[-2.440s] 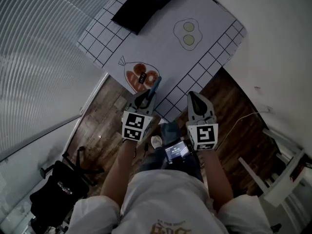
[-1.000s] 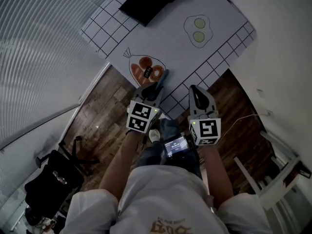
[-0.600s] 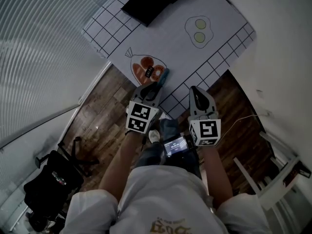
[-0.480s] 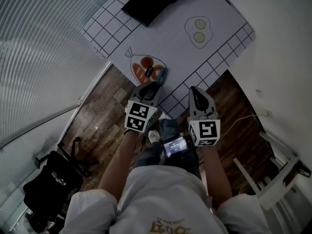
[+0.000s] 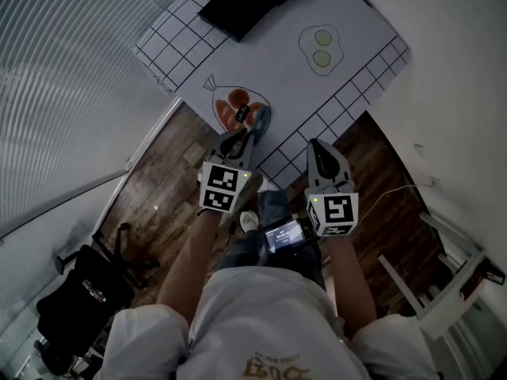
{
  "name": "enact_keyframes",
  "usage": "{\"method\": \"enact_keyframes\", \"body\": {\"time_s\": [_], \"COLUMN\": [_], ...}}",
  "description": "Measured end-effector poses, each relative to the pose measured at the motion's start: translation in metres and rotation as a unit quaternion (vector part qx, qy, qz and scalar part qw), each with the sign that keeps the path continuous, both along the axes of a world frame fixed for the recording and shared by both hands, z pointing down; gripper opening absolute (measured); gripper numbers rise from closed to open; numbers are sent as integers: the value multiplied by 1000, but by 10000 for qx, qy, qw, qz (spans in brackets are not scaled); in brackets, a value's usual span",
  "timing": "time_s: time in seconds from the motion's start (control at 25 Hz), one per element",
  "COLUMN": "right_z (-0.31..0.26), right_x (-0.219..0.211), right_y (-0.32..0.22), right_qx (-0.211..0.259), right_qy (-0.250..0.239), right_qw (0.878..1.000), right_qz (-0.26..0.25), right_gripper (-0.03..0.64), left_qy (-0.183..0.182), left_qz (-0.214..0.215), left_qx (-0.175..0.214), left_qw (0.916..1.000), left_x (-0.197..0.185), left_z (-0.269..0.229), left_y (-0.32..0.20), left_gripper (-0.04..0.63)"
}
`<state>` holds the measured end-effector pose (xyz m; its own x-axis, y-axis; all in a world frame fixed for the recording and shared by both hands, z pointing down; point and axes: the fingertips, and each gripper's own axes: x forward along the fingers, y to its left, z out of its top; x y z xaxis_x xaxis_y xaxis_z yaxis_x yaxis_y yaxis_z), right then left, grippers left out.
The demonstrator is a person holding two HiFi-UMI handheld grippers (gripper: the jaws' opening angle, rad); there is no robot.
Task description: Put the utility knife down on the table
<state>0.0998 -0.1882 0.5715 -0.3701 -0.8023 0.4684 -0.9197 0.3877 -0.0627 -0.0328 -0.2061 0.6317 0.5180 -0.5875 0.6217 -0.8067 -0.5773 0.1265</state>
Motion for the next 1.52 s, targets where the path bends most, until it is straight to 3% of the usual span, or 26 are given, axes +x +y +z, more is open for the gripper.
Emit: {"method": "enact_keyframes", "body": {"time_s": [0.2, 0.48, 0.68, 1.08, 1.52], "right_z": [-10, -38, -59, -119, -192], "right_x": [0, -3, -1, 15, 33], "right_y": [4, 12, 17, 21, 17], "right_qx": [45, 321, 494, 897, 1534], "right_qy": [9, -160, -196, -640, -589], "right_qw": [10000, 9993, 9985, 9927, 9845], "right_qz": [34, 90, 126, 484, 606], "right_gripper": [8, 8, 8, 8, 8], "left_qy": [-27, -63, -35, 352, 710], "left_qz": [-107, -165, -322, -1004, -1038], "left_qx": [155, 354, 758, 1667, 2422], "left_qw": [9998, 9992, 9966, 9802, 9620], "left_x": [-10, -18, -26, -63, -58], "left_z": [-14, -36, -71, -159, -236], "left_y": [0, 5, 9, 17, 7], "left_gripper": [12, 8, 8, 8, 8]}}
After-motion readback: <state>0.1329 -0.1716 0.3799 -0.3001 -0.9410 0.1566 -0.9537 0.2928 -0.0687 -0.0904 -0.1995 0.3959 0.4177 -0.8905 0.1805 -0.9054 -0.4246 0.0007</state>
